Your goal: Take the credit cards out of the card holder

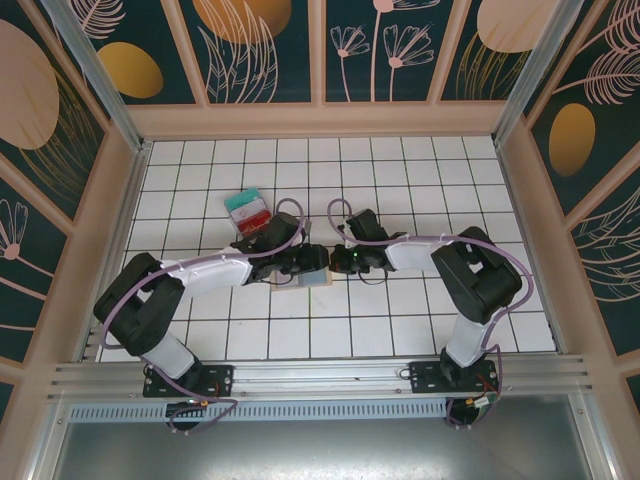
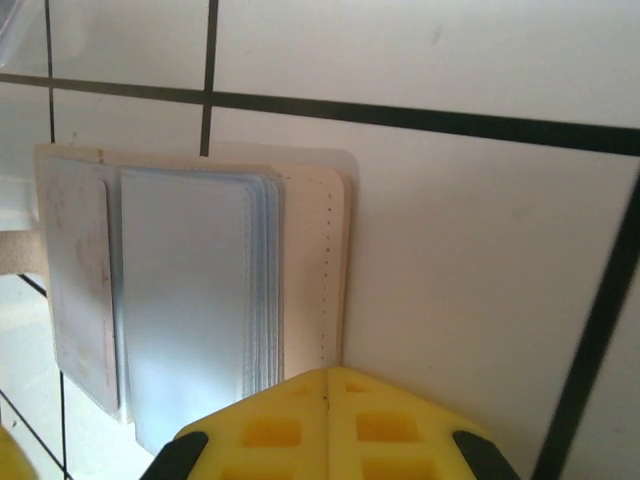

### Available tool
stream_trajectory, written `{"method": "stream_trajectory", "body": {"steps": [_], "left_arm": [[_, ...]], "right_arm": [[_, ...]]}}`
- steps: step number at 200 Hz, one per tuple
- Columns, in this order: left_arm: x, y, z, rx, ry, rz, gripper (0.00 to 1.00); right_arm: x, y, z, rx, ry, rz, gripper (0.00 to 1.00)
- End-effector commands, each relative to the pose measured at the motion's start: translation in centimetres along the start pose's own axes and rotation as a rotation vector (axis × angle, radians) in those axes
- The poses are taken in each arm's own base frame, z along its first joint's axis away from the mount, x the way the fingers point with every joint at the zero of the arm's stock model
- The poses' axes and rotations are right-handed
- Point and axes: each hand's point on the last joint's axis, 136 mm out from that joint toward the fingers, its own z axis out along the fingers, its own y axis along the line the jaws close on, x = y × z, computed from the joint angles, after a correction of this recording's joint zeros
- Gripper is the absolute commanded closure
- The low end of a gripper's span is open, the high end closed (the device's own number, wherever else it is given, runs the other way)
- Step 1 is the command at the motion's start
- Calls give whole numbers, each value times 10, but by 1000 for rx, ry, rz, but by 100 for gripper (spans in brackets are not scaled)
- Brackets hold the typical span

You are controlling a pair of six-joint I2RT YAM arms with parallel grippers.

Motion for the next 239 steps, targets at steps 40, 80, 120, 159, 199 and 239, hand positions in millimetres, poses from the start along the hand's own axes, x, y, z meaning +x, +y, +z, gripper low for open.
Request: {"method": "stream_trajectory", "body": {"steps": [40,80,120,159,199,239], "left_arm": [[-18,41,-42,-125,-169,-47,62],[-12,89,-60,-215,-204,-131,64],[6,106,-56,-215,-169,-156,65],[11,112,-53,-224,-156,-153,68],[12,114,-49,-229,-148,-145,82],[14,114,-43,-212,-138,-148,82]], "right_arm": [[-24,18,-29,-2,-89,11,99],[-31,41,-31,-38,-92,-12,98],[-27,57,-22,-48,-64,-38,96],[-19,77,-11,-97,-18,-67,90],[-6,94,8,-151,60,-74,87],[5,96,24,-164,128,-60,86]]}}
